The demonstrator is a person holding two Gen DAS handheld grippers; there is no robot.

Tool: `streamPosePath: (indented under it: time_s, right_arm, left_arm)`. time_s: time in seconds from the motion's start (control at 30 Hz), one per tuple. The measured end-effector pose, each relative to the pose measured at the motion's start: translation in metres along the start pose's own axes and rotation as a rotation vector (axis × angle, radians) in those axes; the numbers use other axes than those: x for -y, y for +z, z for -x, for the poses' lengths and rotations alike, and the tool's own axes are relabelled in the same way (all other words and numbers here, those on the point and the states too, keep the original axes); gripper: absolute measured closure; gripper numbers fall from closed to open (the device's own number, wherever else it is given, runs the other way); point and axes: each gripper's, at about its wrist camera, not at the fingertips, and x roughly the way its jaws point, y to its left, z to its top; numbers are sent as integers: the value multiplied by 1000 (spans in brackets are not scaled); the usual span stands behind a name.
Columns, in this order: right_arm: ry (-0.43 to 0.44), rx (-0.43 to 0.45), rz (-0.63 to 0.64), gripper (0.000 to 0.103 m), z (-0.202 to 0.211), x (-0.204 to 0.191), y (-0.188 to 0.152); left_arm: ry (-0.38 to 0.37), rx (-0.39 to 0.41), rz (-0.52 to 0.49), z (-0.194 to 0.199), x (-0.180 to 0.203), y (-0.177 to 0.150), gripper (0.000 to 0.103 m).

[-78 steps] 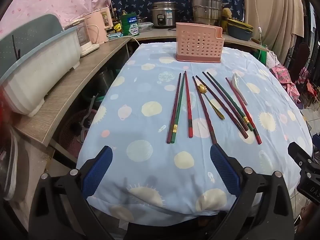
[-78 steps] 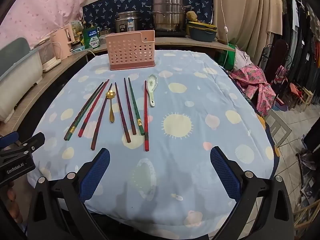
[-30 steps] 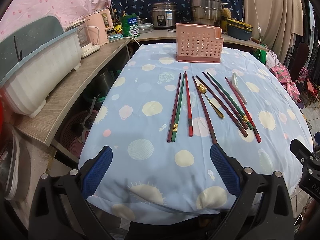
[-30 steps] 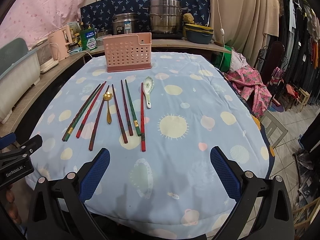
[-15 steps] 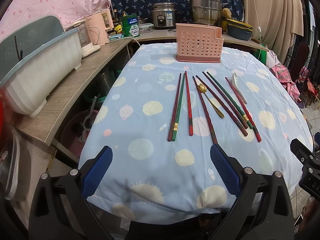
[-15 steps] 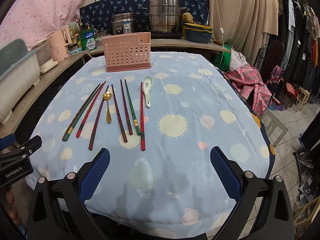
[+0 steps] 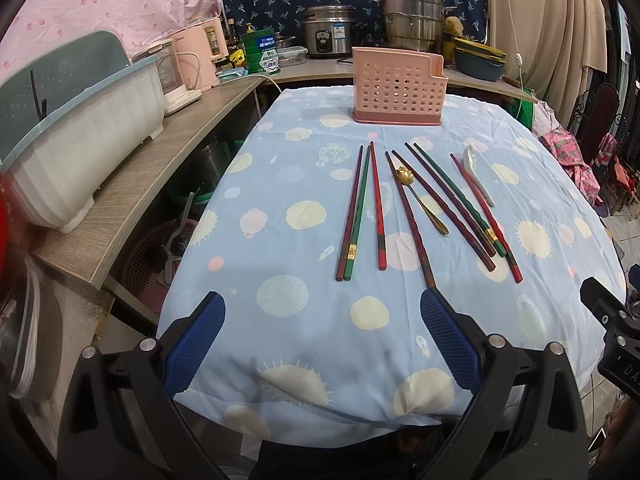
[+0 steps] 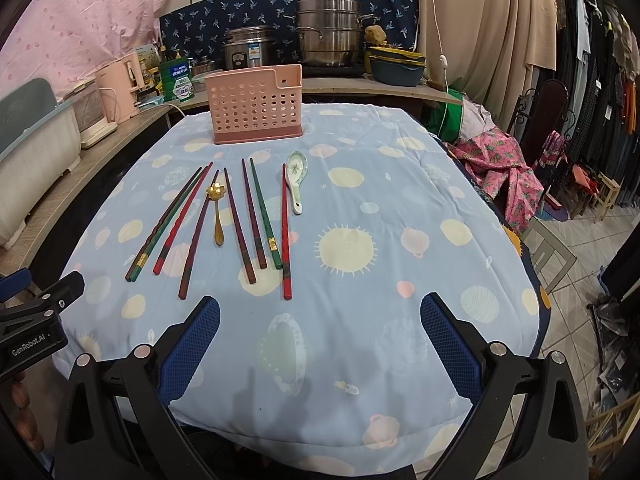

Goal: Organize utensils

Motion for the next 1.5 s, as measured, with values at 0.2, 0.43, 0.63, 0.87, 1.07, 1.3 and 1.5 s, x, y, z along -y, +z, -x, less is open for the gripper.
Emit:
streamPosePath:
  time_s: [0.2, 0.43, 0.63, 0.87, 1.07, 1.3, 1.5]
  right_arm:
    - [0, -1, 0, 7, 0, 0, 0]
    - [1, -1, 0, 7, 0, 0, 0]
    - [1, -1, 0, 7, 0, 0, 0]
    - [1, -2, -2, 7, 0, 1, -1]
    - [1, -1, -3, 7, 0, 1, -1]
    - [0, -10, -16, 7, -4, 3, -4]
    - [0, -35, -37, 7, -15, 9, -4]
  left_arm:
    - [0, 0, 1, 0, 0, 0, 9]
    - [0, 0, 1, 0, 0, 0, 9]
    - [0, 1, 0, 0, 0, 0, 9]
    - [0, 0, 1, 0, 0, 0, 9]
    - [-2, -1, 2, 0, 0, 0, 9]
    - [-27, -20, 33, -5, -10, -1, 9]
    - [-19, -47, 73, -29, -23, 5, 9]
